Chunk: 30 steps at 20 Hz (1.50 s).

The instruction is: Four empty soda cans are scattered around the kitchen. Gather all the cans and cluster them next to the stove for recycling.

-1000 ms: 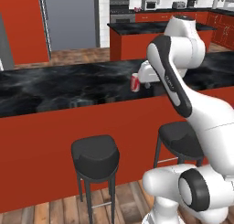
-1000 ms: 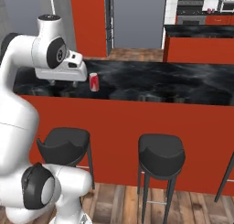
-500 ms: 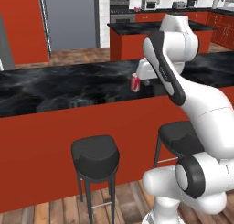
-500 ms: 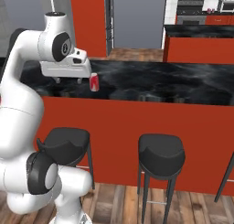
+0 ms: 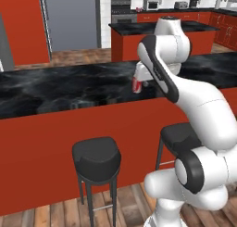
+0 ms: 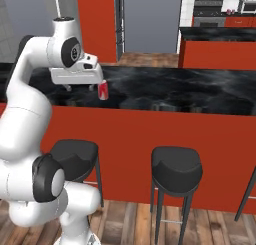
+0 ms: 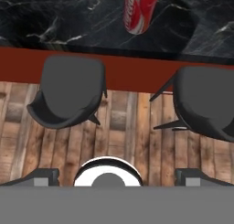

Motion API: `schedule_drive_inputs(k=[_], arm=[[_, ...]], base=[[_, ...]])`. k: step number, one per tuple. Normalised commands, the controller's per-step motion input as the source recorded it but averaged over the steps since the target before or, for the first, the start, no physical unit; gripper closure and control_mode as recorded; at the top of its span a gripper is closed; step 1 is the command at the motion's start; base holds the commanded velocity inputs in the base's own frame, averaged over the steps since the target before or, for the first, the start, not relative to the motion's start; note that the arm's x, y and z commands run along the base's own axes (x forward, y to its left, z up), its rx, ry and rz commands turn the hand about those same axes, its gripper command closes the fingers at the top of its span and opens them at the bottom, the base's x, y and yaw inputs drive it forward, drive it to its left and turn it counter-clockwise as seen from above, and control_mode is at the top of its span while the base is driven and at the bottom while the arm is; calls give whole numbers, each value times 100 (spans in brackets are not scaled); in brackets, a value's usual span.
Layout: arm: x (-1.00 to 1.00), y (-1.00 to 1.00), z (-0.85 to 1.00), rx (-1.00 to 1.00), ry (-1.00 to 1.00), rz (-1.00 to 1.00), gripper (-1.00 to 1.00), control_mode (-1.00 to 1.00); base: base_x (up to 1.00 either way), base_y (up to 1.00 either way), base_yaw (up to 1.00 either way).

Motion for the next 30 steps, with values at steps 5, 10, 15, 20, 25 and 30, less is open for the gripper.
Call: schedule_drive_inputs(k=[5,10,15,20,25,30], arm=[[29,-2,-3,0,1,0,-100,-100],[23,0,-2,0,3,0,-100,-100],[16,0,0,0,5,0,-100,-100],[15,0,-1,-1,1,0,-100,-100],[11,0,-7,-1,0,0,-100,-100],[2,0,-13,-1,0,0,-100,-100]], base=[[0,0,0],[0,0,0],[0,0,0],[0,0,0],[0,0,0],[0,0,0]])
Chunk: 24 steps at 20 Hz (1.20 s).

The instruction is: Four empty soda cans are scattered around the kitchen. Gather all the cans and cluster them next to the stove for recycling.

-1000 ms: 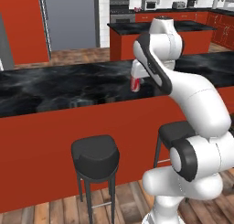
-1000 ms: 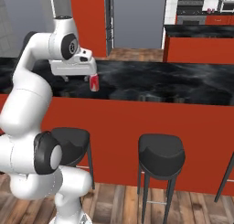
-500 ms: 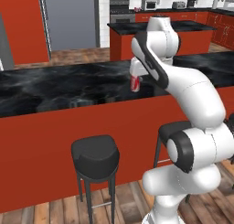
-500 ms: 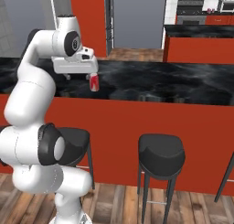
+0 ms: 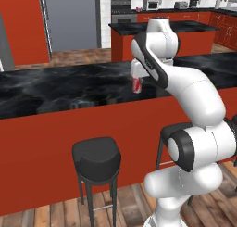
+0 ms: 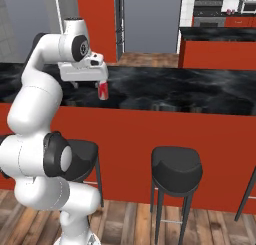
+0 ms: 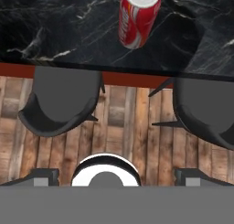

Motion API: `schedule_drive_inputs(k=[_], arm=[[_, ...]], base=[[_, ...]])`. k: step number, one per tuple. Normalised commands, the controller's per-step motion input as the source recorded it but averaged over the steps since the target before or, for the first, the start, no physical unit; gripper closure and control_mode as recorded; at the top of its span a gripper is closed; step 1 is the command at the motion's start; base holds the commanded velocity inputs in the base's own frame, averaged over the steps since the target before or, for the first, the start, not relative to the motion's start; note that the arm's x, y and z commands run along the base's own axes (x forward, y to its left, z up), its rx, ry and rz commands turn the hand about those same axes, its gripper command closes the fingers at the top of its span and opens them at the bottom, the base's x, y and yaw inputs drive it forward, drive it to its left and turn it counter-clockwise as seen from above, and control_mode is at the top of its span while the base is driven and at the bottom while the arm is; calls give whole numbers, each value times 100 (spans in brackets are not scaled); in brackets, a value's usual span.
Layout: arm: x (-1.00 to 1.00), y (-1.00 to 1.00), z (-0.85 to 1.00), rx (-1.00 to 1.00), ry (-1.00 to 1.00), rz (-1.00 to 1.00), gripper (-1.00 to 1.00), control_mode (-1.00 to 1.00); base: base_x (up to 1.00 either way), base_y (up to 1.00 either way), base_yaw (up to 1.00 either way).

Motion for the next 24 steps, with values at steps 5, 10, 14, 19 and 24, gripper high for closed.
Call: schedule_drive_inputs(k=[5,10,14,19,24], arm=[[2,0,-16,0,0,0,-100,-100],[6,0,-11,-1,-4,0,-100,-100],[15,0,-4,0,-3,0,-100,-100],[17,0,-1,-2,0,0,-100,-100],[19,0,-4,-1,0,0,-100,-100]], base=[[0,0,0],[0,0,0],[0,0,0],[0,0,0],[0,0,0]])
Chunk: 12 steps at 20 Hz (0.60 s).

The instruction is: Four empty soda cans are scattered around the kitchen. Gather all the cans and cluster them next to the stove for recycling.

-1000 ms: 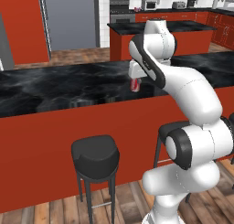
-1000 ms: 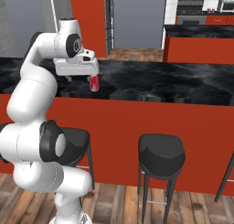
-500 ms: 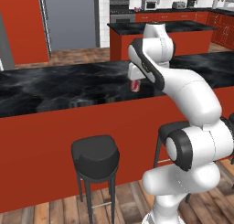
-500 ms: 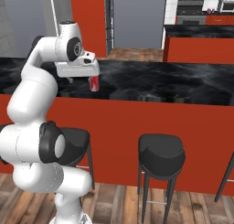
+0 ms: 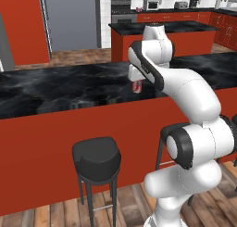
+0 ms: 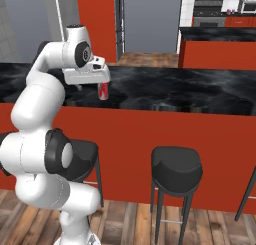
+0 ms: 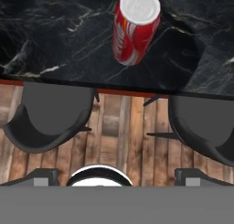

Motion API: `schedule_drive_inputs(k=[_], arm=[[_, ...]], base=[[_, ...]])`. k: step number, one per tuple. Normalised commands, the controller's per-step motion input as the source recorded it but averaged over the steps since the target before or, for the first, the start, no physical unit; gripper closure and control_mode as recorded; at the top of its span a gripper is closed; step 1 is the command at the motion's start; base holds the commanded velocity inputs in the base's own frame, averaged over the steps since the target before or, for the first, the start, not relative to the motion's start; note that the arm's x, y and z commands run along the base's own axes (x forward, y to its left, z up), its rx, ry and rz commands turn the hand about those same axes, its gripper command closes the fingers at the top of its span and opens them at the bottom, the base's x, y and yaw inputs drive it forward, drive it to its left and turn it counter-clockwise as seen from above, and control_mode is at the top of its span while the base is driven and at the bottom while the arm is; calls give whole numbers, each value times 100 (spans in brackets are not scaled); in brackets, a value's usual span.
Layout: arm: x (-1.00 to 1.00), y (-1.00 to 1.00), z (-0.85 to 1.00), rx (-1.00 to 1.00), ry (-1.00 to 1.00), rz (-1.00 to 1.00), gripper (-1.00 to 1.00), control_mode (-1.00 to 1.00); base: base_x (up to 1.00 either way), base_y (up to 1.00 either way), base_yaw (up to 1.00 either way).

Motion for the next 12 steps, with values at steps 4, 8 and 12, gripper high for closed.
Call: schedule_drive_inputs(k=[4,8,12], arm=[[24,0,-1,0,0,0,-100,-100],[22,0,-3,0,0,0,-100,-100],[19,0,-8,0,0,0,-100,-100]], base=[[0,0,0],[0,0,0],[0,0,0]])
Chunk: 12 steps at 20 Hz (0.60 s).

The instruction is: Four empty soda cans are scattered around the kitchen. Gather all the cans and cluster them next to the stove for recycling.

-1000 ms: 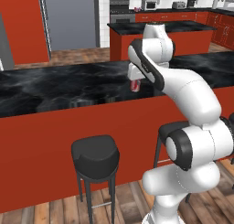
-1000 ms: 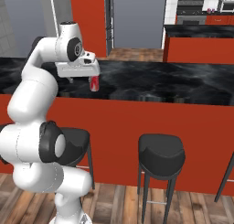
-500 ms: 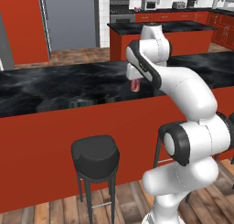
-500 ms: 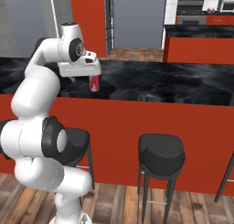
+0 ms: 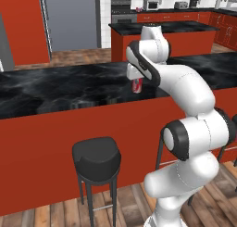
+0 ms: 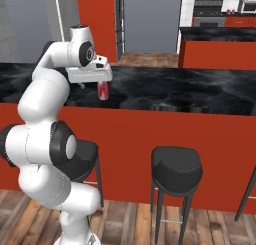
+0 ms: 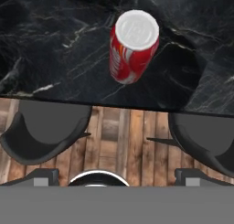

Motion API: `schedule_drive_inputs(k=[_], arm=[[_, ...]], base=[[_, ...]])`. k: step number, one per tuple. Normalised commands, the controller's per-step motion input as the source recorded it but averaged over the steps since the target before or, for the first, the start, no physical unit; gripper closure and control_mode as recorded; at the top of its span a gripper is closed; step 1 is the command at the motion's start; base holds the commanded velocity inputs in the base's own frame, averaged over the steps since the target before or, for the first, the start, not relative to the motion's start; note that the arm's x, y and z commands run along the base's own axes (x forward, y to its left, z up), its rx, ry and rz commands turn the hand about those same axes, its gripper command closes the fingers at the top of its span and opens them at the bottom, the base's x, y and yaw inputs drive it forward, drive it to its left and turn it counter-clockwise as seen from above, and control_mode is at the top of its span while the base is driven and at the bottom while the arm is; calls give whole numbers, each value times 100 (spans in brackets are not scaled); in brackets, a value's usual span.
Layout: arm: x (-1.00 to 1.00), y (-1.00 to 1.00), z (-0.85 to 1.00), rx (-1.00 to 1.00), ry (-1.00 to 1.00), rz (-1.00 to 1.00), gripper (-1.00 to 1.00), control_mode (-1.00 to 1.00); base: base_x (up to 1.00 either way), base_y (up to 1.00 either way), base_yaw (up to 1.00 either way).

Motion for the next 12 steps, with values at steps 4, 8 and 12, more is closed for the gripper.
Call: schedule_drive_inputs(k=[4,8,12], arm=[[19,0,-11,0,0,0,-100,-100],[19,0,-12,0,0,0,-100,-100],[15,0,-13,0,0,0,-100,-100]], base=[[0,0,0],[0,0,0],[0,0,0]])
